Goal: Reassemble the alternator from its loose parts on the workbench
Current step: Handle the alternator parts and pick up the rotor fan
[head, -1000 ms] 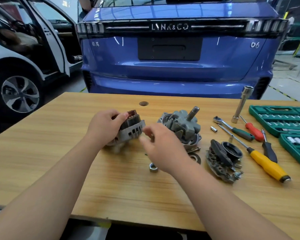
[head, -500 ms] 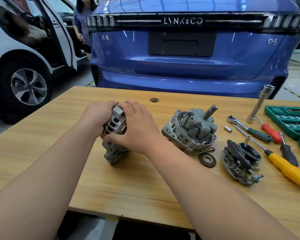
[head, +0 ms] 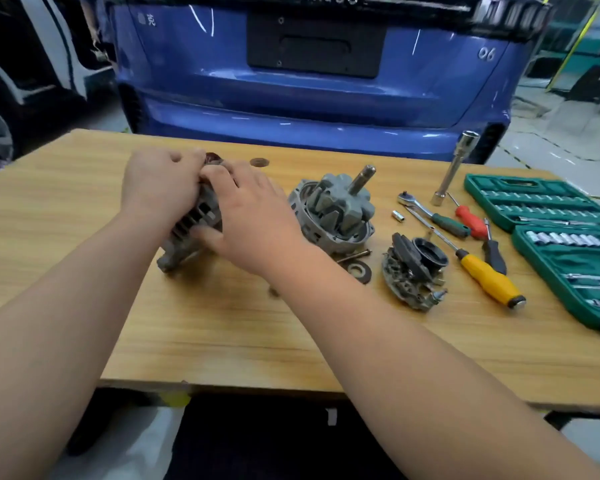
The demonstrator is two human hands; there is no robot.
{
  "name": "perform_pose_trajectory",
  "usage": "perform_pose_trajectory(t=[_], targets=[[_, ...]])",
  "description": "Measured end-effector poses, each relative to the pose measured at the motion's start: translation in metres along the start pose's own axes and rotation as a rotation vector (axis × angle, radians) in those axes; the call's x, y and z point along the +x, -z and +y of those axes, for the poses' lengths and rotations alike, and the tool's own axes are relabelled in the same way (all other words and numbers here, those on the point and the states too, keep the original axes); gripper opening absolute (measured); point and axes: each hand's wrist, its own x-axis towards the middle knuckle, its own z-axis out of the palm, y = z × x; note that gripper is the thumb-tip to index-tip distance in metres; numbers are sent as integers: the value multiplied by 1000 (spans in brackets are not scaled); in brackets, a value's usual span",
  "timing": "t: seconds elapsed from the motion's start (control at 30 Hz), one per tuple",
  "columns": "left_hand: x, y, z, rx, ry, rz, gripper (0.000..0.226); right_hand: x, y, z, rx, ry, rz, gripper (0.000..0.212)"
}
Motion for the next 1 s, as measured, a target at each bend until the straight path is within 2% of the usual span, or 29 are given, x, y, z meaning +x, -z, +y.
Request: perform_pose_trajectory(t=[0.07,0.3,0.43,0.5,0.57,0.63,0.7,0.77,0.83,0.9,0.93,1.0], targets=[[-3,-9,3,53,-76,-18,48,-4,1,12,-74,2,-21,62],[8,-32,-2,188,-182,-29,49,-5,-10,28,-244,-28,-22,43],[4,-49,-16,376,-288,-35,30,-14,-23,32,-324,-91,-198,42],[1,-58,-27,426,-412,-65,31,-19,-24,32,-316,-49,-260,41],[2,-63,-37,414,-520,-54,34,-25,-16,37,-215,13,-172,45],[6,-64,-45,388,-562,-29,33,-29,-1,51,-53,-9,102,44],[9,-66,-49,368,-571,-37,31,-31,16,74,59,-161,412,43],[12,-69,-51,340,-537,-81,27,-28,30,99,163,-418,547,49],[10,-73,-50,347,-475,-130,29,-22,35,117,347,-677,493,58],[-2,-78,-53,313,-434,-130,47,-17,32,127,562,-853,345,59],[-12,-81,-55,278,-427,-122,55,-16,28,130,609,-896,283,56],[-29,-85,-55,238,-413,-114,64,-15,20,135,578,-895,270,43]])
